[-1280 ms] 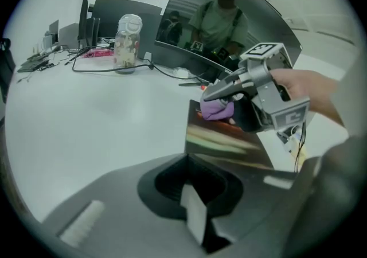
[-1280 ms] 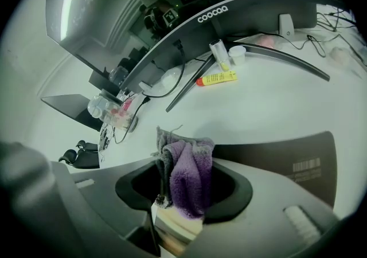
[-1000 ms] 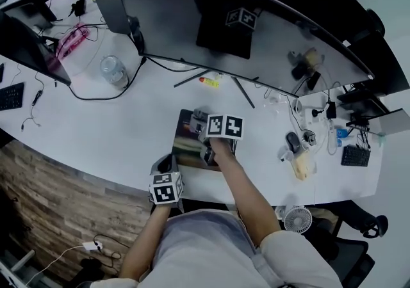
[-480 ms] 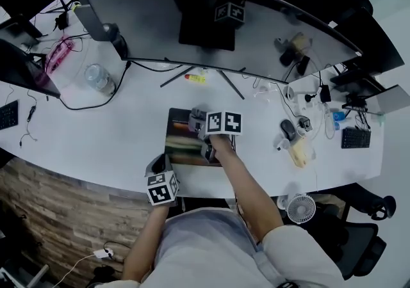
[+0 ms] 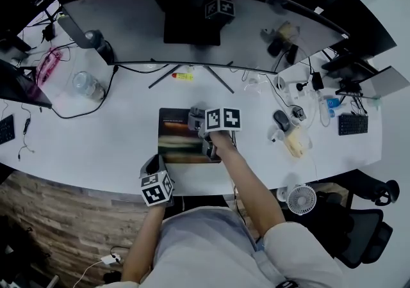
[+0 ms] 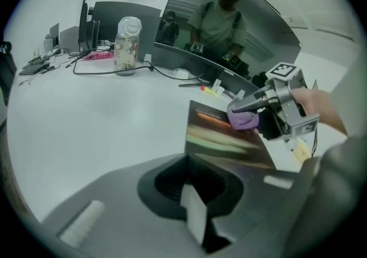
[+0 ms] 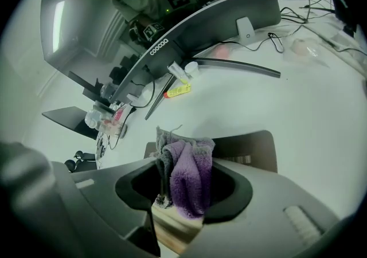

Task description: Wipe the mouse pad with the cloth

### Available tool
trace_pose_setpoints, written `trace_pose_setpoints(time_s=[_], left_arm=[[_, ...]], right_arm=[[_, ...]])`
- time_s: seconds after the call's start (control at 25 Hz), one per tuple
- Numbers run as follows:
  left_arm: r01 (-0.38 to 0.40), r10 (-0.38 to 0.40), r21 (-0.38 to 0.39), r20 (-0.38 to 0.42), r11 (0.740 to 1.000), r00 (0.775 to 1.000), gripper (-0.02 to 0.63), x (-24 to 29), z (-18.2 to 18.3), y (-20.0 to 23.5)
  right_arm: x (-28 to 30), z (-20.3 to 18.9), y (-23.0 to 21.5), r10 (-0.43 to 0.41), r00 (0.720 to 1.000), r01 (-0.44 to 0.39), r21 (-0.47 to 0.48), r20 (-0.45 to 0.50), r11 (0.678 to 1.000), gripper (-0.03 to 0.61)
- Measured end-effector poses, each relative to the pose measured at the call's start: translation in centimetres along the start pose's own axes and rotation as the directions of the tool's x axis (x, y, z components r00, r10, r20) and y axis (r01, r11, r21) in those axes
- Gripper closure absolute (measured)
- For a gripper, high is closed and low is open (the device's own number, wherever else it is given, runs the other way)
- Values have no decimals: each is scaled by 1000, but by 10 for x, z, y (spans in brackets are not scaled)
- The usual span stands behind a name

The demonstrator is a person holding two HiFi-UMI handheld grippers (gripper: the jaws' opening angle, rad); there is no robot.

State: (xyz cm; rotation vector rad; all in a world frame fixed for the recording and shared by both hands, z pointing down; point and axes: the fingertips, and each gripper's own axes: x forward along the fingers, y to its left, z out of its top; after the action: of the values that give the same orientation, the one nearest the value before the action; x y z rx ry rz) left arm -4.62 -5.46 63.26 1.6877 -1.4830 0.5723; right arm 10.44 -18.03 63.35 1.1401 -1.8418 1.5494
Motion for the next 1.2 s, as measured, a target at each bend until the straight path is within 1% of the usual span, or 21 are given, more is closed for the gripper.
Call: trace_pose_setpoints(time_s=[0.28, 0.48, 1.2], left_arm=[[11, -12, -5, -5, 1000, 1000, 614, 1, 1, 1], [5, -5, 33, -2, 999, 1000, 614, 0, -1, -1], [13, -13, 24, -6, 1000, 1000, 614, 0, 0, -4]], right_arm=[[-12, 3, -18, -15, 1000, 15, 5, -4, 1000, 385], [-21, 1, -32, -29, 1000, 29, 4, -10, 1000, 383], [-44, 4, -66, -52, 999, 52, 33, 1, 998, 383]])
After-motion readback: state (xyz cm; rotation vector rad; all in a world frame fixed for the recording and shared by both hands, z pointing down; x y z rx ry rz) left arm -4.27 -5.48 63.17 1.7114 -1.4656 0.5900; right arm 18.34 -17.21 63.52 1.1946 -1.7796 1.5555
